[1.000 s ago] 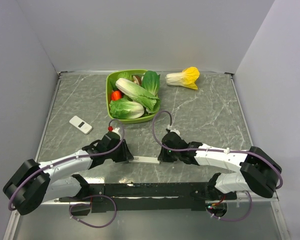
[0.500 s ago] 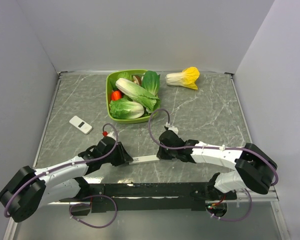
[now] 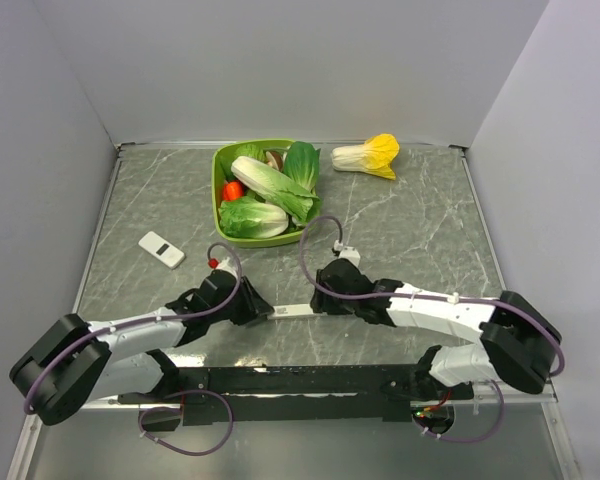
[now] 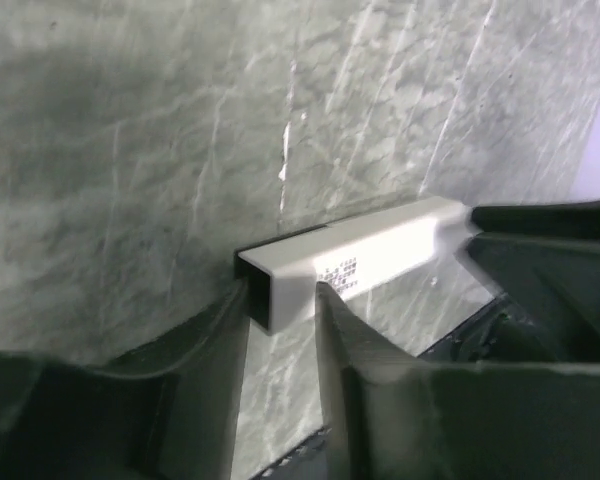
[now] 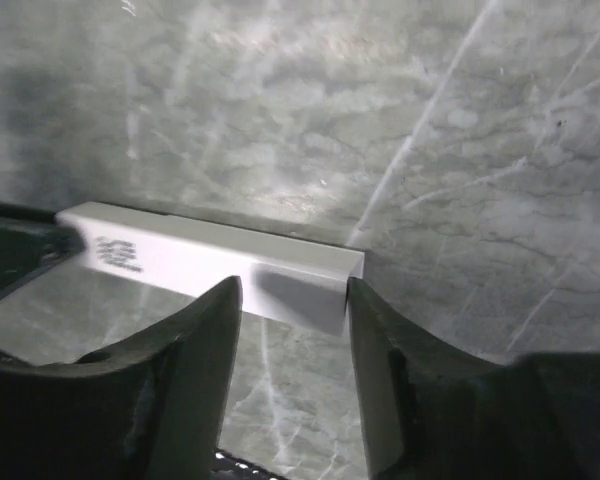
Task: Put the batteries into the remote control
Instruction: Load the battery cover into the remote control, then reset both arms
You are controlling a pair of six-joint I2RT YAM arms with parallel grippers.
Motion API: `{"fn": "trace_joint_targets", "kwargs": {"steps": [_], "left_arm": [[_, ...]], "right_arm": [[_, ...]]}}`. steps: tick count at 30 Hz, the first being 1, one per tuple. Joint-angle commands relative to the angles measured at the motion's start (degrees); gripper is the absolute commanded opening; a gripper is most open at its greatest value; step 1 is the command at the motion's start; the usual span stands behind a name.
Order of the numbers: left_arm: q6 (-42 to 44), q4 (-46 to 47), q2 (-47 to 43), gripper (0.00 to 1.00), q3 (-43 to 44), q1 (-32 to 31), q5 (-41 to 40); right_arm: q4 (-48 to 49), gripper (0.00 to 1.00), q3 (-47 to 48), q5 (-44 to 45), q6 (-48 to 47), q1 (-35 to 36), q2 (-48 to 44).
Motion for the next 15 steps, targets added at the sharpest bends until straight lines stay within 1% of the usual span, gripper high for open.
{"fn": "trace_joint_targets", "kwargs": {"steps": [1, 2, 3, 4, 5, 6, 7, 8, 9, 10, 11, 12, 13, 14, 15], "left_arm": [[0.9, 3.6, -0.6, 0.57, 3.0, 1.4, -1.5], [1.3, 2.3, -1.3, 0.66, 3.3, 2.4, -2.0], [2.3, -1.2, -3.8, 0.75, 3.8, 2.8, -4.0], [2.6, -2.9, -5.3, 0.88, 4.7, 3.5, -5.1], [3.2, -4.6, -7.0, 0.92, 5.2, 4.8, -5.5], [4.0, -7.0, -10.7, 0.97, 6.3, 5.6, -8.6], [4.5, -10.9, -12.7, 0.99, 7.0, 7.0, -9.9], [5.0, -13.9, -14.6, 0.99, 7.7, 7.8, -11.5], [6.0, -16.4, -18.5, 0.99, 9.7, 8.7, -14.2], [6.2, -21.8, -20.5, 0.99, 10.8, 10.1, -16.4], [6.5, -24.4, -22.5, 0.99, 12.0, 10.5, -18.4], [7.5, -26.8, -26.3, 0.99, 14.9, 10.8, -20.6], [8.3, -29.6, -28.2, 0.99, 16.4, 10.8, -24.9], [9.2, -33.3, -30.1, 0.99, 17.9, 10.8, -26.8], [11.1, -35.4, -33.6, 0.99, 20.9, 10.8, -29.1]], "right_arm": [[1.6, 0.65, 0.5, 1.4, -3.9, -4.4, -9.1], [-0.6, 0.72, 0.6, 2.2, -4.8, -5.5, -10.5], [-1.7, 0.77, 0.7, 4.5, -6.6, -7.4, -13.6], [-2.8, 0.8, 0.7, 5.7, -7.4, -8.5, -15.2], [-4.5, 0.85, 0.7, 6.9, -9.0, -9.5, -17.0], [-7.1, 0.87, 0.8, 9.9, -9.8, -11.5, -20.8], [-8.9, 0.89, 0.9, 11.5, -10.4, -12.2, -22.7], [-10.5, 0.93, 1.3, 13.6, -11.2, -13.0, -24.8], [-14.3, 0.95, 1.9, 15.8, -11.7, -14.0, -28.8], [-16.2, 0.97, 2.2, 20.5, -11.8, -14.3, -31.1], [-17.9, 0.99, 2.5, 22.8, -12.0, -14.5, -33.4], [-19.8, 1.0, 3.3, 25.1, -12.3, -14.6, -37.9], [-22.9, 0.99, 3.6, 29.3, -12.4, -14.6, -40.3], [-24.4, 1.0, 3.9, 31.0, -12.9, -14.6, -42.7], [-25.5, 1.0, 4.2, 32.6, -13.0, -14.6, -47.3]]}}
